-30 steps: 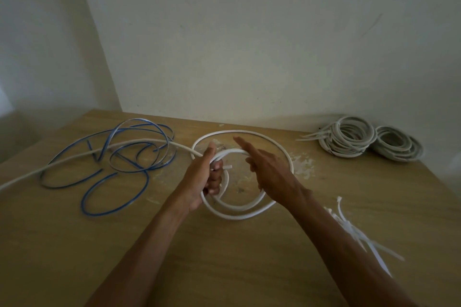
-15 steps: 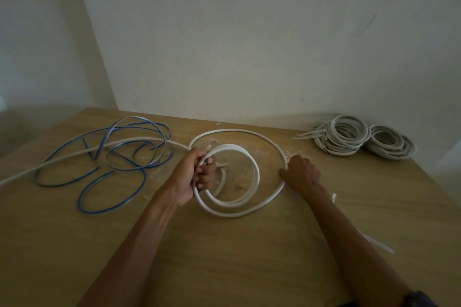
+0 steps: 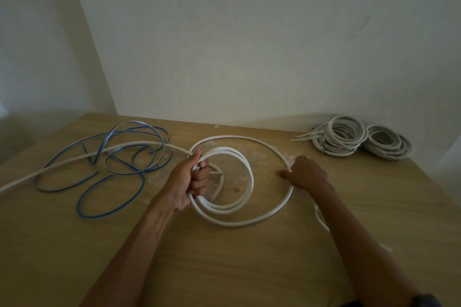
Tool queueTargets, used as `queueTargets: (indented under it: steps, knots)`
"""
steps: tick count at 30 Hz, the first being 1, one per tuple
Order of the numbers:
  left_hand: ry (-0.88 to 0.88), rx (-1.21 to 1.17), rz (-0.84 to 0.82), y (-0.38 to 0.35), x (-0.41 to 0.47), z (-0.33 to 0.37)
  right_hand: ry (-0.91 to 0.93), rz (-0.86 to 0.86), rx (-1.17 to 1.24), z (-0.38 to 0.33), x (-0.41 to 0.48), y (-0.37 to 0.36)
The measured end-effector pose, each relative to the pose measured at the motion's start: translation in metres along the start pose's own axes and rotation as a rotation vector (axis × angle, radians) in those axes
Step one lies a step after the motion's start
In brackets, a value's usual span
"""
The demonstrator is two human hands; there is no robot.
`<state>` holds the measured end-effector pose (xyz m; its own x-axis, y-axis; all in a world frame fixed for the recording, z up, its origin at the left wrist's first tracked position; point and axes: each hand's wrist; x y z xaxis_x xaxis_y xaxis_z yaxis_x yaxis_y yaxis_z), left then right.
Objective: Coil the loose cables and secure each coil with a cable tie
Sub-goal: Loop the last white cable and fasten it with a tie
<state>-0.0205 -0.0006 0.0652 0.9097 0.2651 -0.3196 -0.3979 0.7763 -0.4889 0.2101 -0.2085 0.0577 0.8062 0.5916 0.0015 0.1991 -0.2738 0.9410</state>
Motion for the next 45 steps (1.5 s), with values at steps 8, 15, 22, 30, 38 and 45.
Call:
queueTargets:
  steps: [8,15,22,30,38,45]
  knots:
    - [0.089,0.2,0.143,0.002,-0.002,0.0,0.013,0.172,0.243,0.014,0.002,0.009]
    - [0.028,0.107,0.165,0.011,0.001,0.008,0.187,0.16,0.895,0.011,0.0,0.043]
    - [-0.095,0.067,0.184,0.006,0.007,0.0,0.322,0.702,0.793,-0.015,-0.003,0.048]
    - [-0.169,-0.026,0.277,0.014,0.011,0.001,0.231,0.714,0.952,-0.01,-0.009,0.059]
    - [-0.206,-0.051,0.306,0.009,0.013,-0.003,0.016,0.302,2.012,-0.03,-0.019,0.085]
    - [-0.474,0.024,0.532,0.012,0.019,0.001,0.088,-0.109,2.241,-0.02,-0.025,0.101]
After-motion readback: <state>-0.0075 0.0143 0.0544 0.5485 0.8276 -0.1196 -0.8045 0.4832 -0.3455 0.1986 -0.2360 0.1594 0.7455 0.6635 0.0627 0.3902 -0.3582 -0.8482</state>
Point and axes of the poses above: each hand's wrist, its own x-axis towards the middle knuckle, its own y-axis out of the back of the hand, z = x × y, and after that the axes turned 12 degrees about y, right-handed
